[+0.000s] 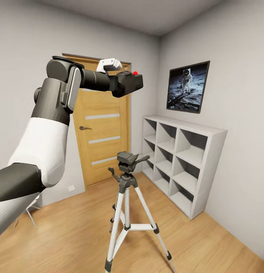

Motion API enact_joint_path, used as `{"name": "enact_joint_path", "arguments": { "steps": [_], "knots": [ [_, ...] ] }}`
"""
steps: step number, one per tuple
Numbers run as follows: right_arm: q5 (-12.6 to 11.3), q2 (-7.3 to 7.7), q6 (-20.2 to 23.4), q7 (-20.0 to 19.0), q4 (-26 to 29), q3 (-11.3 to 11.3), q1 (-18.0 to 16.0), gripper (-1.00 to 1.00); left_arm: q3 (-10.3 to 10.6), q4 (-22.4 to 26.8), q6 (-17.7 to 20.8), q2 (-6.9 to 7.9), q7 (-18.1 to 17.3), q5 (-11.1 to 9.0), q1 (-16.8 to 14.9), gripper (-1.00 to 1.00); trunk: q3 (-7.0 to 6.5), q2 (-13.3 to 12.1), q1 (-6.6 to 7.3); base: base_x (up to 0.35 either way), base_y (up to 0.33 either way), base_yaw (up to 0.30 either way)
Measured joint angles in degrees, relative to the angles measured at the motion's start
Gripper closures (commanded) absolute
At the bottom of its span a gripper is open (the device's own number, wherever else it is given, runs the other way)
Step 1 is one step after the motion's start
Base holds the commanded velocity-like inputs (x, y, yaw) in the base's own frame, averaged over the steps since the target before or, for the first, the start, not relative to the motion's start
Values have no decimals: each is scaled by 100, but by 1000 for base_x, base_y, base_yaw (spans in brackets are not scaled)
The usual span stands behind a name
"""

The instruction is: Attach the digital camera to the camera tripod in the bedroom.

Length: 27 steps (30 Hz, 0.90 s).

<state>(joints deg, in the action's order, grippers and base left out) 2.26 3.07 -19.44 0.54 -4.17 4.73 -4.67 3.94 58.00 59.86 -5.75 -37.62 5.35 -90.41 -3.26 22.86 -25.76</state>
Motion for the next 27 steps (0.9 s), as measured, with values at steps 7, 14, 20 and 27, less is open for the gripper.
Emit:
{"name": "enact_joint_path", "arguments": {
  "steps": [7,14,20,27],
  "knots": [
    [-6,0,4,9,1,-21,0,-100,4,-1,0,1,-1,-2,-1,100,0,1,0,6,-228,2],
    [-8,0,3,10,2,-23,1,-100,2,-1,-1,-2,-1,-2,-1,100,1,2,-1,1,-41,0],
    [-8,0,2,10,1,-23,1,-100,-1,-2,0,-1,0,-2,-1,100,1,1,-1,0,-7,0],
    [-11,0,1,10,1,-23,0,-100,5,-1,-1,-1,0,-1,-1,100,0,1,-1,0,-70,21]
  ]
}}
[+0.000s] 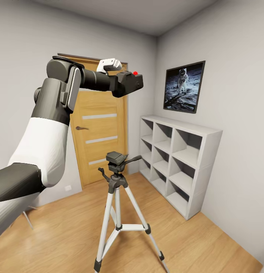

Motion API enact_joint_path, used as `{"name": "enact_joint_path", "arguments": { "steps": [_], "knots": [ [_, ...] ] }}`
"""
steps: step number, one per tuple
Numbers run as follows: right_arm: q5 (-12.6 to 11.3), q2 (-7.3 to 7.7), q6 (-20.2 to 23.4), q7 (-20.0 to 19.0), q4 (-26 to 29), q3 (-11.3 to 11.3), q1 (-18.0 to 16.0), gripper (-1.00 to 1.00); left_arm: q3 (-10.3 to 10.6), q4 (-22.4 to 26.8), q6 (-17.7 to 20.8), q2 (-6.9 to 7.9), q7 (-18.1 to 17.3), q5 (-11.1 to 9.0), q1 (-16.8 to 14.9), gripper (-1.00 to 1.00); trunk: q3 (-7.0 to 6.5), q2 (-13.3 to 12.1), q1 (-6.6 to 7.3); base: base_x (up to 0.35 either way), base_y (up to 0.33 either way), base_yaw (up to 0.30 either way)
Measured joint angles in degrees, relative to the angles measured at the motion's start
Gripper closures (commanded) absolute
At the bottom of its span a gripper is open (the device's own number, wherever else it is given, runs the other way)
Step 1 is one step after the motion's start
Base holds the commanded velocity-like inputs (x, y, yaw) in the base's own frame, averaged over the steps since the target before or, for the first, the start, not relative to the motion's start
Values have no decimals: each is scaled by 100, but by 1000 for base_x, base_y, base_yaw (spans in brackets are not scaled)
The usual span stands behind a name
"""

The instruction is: Attach the digital camera to the camera tripod in the bedroom.

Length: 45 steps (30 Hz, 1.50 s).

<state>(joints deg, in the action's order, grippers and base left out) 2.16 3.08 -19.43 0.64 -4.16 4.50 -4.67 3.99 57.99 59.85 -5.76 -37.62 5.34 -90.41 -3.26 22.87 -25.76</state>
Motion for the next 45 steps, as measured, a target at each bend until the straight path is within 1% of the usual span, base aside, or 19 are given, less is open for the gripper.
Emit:
{"name": "enact_joint_path", "arguments": {
  "steps": [13,22,27,33,38,45],
  "knots": [
    [-2,0,-1,0,0,0,0,-100,3,3,0,-43,-1,-2,0,100,0,0,0,0,-267,243],
    [-1,0,1,0,0,-6,0,-100,13,-3,0,-40,0,3,0,100,0,0,0,0,-144,286],
    [0,0,1,0,1,-5,0,-100,102,-7,0,-38,0,3,1,100,0,0,0,0,-26,250],
    [1,0,1,0,1,-4,0,-100,231,-5,1,-38,0,5,3,100,0,0,0,0,-6,80],
    [0,0,1,1,0,-4,0,-100,264,-2,0,-36,0,5,2,100,11,0,0,0,-47,199],
    [-2,0,-1,0,-1,-1,0,-100,284,1,0,-35,0,5,2,100,34,0,0,0,-246,262]
  ]
}}
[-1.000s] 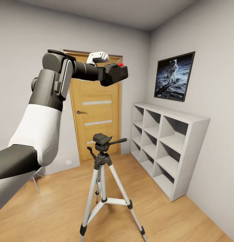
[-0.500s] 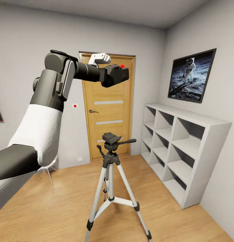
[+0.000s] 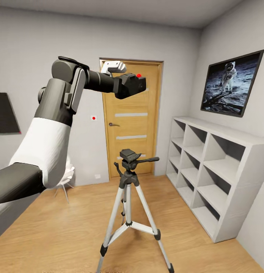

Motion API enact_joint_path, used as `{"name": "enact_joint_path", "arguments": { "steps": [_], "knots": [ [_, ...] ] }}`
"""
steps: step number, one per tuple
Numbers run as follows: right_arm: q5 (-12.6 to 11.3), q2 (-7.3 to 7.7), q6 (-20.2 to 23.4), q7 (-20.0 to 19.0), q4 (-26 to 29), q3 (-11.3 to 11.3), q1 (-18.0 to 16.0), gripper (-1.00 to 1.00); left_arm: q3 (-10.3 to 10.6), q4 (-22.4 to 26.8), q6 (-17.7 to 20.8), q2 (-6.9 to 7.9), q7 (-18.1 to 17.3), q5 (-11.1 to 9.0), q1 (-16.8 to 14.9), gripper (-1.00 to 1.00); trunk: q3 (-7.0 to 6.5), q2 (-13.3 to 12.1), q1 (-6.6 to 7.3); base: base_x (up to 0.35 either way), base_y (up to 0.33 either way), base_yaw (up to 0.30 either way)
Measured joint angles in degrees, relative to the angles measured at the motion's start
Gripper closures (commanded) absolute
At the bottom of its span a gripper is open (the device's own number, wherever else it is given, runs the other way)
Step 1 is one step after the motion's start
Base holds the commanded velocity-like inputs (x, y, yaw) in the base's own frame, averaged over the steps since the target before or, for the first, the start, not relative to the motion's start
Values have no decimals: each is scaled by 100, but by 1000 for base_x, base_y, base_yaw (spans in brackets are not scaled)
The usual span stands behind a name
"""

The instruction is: Attach the digital camera to the camera tripod in the bedroom.

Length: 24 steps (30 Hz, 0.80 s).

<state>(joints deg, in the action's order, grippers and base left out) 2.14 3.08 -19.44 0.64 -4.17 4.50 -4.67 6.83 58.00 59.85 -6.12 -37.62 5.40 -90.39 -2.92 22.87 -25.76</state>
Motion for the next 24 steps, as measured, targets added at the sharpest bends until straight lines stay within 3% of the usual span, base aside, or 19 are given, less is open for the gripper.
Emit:
{"name": "enact_joint_path", "arguments": {
  "steps": [11,24],
  "knots": [
    [1,0,0,1,0,0,0,-100,8,-8,0,0,0,-1,6,100,39,0,0,0,-276,270],
    [4,0,2,0,1,0,0,-100,8,-36,1,-2,1,0,6,100,85,1,0,0,-26,270]
  ]
}}
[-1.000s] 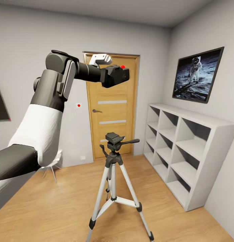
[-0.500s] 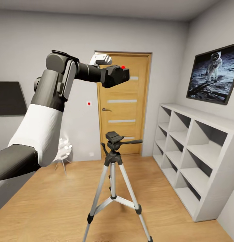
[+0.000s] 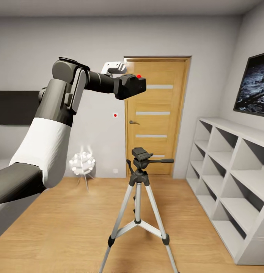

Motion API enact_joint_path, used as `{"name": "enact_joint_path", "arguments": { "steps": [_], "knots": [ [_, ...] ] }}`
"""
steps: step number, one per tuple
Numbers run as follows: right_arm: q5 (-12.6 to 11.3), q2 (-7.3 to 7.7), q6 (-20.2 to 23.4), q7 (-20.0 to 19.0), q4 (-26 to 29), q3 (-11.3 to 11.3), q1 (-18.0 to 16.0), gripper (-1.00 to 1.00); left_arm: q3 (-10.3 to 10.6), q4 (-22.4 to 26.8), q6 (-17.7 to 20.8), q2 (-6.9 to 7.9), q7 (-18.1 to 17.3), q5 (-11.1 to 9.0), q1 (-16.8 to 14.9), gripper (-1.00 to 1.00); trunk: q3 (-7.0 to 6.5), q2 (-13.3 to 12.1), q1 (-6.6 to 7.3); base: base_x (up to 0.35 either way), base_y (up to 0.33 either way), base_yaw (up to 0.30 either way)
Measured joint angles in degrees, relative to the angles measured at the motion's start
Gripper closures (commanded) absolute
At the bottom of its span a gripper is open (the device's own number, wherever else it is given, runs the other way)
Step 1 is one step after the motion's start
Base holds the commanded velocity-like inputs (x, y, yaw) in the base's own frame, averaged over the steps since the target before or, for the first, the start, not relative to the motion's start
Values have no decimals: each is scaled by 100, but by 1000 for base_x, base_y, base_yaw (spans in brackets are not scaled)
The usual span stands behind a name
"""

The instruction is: Attach the digital camera to the camera tripod in the bedroom.

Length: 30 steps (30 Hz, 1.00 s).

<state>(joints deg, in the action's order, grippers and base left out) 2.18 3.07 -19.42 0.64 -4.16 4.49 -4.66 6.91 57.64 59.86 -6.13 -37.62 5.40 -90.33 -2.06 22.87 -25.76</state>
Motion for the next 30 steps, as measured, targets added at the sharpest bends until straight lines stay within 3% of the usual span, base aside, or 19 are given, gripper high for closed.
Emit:
{"name": "enact_joint_path", "arguments": {
  "steps": [18,30],
  "knots": [
    [0,0,-1,0,0,1,0,-100,0,0,0,0,0,1,2,100,15,0,1,114,-87,44],
    [-5,44,-8,9,0,-13,0,-100,8,-24,0,0,-12,1,90,100,15,-1,0,25,-21,0]
  ]
}}
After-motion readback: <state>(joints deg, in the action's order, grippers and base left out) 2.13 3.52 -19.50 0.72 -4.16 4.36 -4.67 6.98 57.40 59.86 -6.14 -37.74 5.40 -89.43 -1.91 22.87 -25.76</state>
